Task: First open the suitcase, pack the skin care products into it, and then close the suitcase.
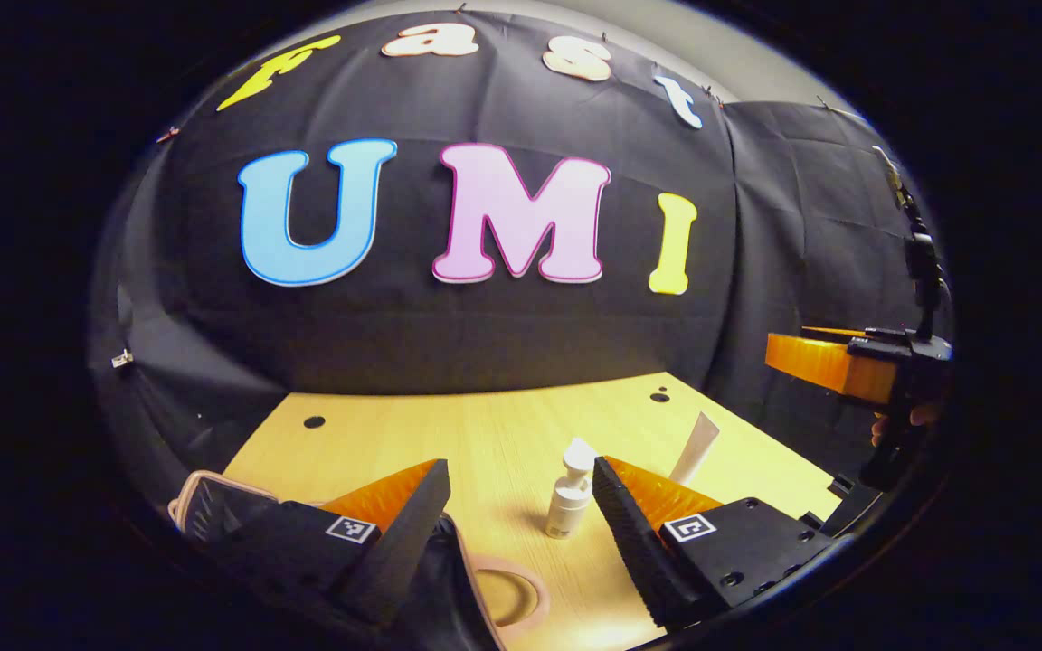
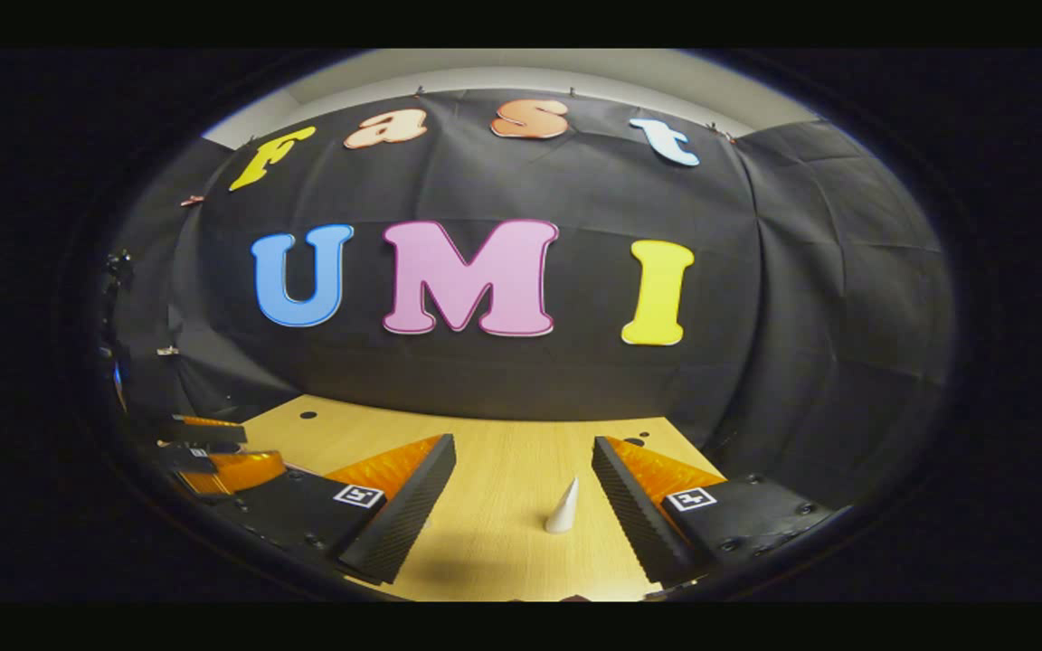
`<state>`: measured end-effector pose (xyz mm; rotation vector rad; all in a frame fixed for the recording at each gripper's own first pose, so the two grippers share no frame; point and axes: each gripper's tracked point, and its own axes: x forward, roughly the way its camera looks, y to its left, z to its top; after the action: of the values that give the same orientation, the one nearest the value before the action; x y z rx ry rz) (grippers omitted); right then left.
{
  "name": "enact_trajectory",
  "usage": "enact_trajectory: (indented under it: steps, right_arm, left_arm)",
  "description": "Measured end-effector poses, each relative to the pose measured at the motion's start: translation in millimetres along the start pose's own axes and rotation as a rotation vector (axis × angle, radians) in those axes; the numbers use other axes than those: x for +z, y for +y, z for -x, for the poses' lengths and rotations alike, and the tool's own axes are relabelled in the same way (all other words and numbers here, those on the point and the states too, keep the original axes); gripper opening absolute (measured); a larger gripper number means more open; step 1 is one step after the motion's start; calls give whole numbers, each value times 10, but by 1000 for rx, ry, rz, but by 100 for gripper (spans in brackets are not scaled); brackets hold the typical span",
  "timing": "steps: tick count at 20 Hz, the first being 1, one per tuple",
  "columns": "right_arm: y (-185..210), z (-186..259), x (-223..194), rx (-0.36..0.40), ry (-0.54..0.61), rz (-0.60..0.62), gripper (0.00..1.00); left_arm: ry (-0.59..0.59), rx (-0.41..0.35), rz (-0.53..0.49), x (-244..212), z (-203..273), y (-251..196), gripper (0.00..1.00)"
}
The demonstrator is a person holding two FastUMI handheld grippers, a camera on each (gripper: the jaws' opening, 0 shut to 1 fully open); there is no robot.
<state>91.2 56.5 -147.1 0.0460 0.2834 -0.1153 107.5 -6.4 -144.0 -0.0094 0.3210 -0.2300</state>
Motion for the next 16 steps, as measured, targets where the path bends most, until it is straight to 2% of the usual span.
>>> enact_trajectory:
  steps: [3, 6, 8, 12, 14, 15, 16]
  right_arm:
    - [-191, -182, -184, -8, 27, 30, 97]
    - [-301, -382, -343, 3, 62, 12, 97]
    - [-313, -507, -451, 25, 82, -7, 97]
    - [-326, -738, -642, 61, 116, 2, 97]
    - [-326, -815, -727, 75, 133, 9, 97]
    - [-333, -841, -772, 85, 140, 12, 97]
    - [-352, -868, -828, 89, 150, 17, 97]
  left_arm:
    - [62, -4, 28, -300, -393, -209, 99]
    - [136, -10, 6, -624, -785, -329, 100]
    - [184, 15, -29, -771, -1043, -318, 100]
    - [221, 47, -18, -901, -1373, -275, 100]
    - [262, 96, -16, -1030, -1532, -180, 100]
    - [306, 90, 2, -1153, -1551, -200, 90]
    - [307, 117, -22, -1124, -1464, -171, 77]
